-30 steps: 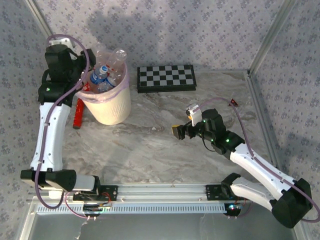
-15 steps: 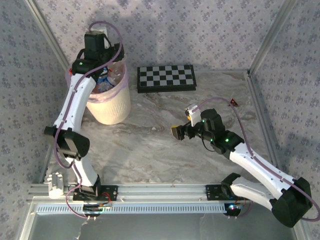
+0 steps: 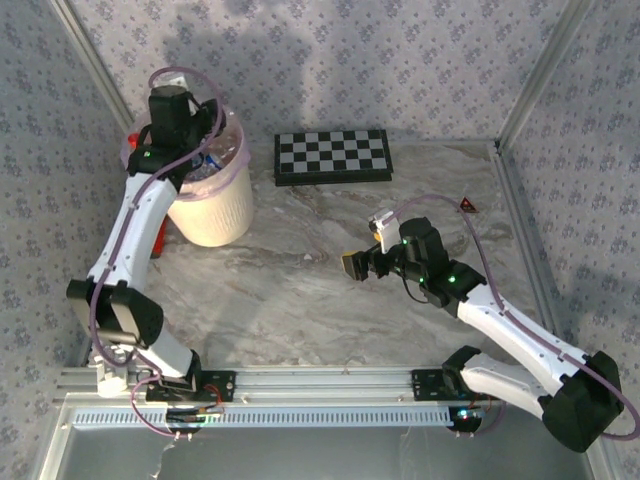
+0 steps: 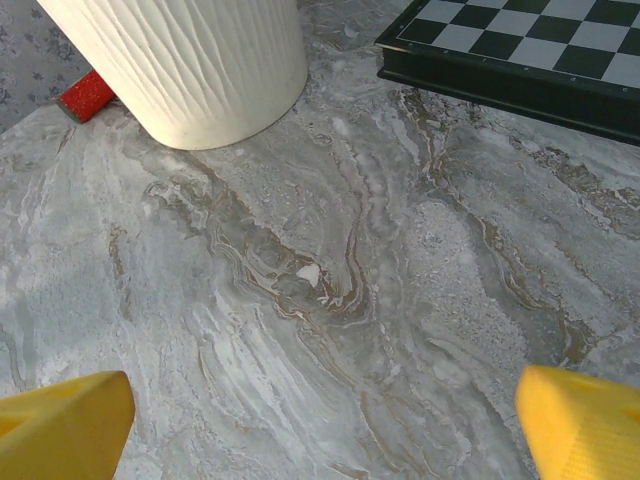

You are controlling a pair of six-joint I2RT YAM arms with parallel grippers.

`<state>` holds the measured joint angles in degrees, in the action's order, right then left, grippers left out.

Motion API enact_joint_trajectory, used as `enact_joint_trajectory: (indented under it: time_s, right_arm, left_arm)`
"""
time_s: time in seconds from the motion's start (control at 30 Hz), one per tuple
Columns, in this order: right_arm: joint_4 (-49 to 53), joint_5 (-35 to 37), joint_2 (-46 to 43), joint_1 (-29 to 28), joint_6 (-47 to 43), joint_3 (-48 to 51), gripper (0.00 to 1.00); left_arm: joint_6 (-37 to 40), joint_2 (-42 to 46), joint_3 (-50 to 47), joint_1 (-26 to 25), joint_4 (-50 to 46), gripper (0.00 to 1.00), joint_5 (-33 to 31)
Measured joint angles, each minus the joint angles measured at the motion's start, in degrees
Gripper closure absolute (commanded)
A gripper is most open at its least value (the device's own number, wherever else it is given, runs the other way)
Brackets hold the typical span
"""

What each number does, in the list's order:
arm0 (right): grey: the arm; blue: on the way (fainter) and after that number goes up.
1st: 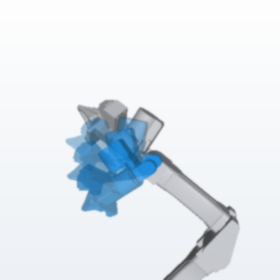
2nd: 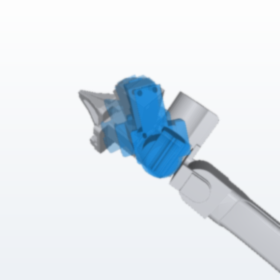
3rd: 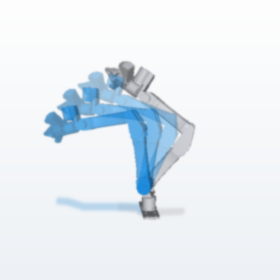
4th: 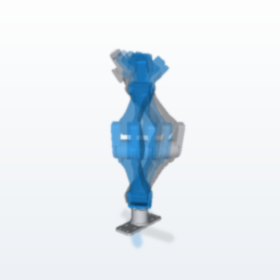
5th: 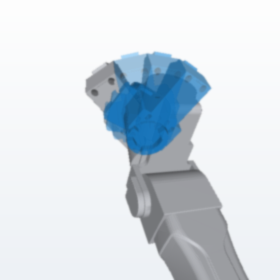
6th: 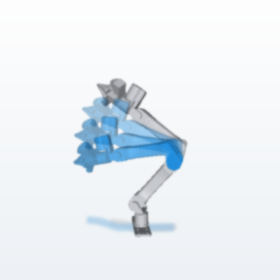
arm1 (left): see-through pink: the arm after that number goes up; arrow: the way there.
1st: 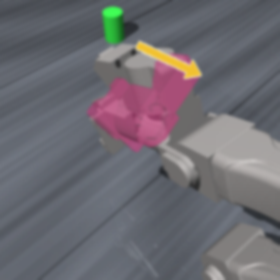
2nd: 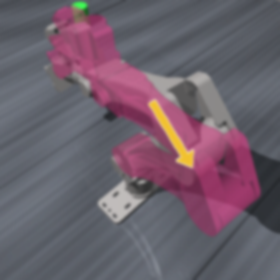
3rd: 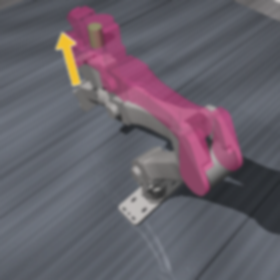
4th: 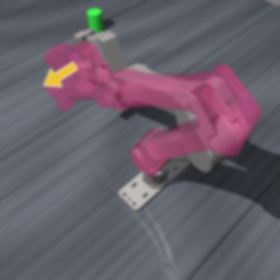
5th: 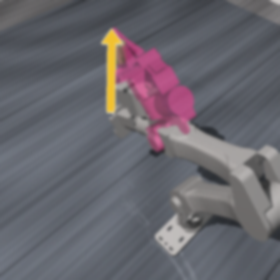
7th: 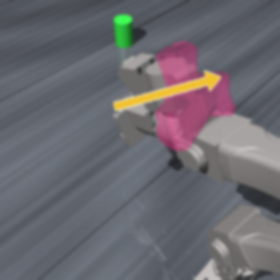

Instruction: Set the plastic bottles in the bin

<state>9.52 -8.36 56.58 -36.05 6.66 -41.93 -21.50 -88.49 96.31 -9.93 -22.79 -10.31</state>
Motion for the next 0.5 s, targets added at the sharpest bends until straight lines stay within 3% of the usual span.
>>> enact_joint_trajectory:
  time_s: [0.27,0.5]
  right_arm:
    - [0.00,-0.02,0.00,-0.11,0.02,0.00,0.00]
    - [0.00,-0.02,0.00,-0.26,0.24,-0.02,0.00]
  left_arm:
    - [-1.07,9.42,-12.81,4.90,-6.86,0.39,-2.62]
    - [-0.63,11.39,-13.31,5.33,-7.54,0.31,0.50]
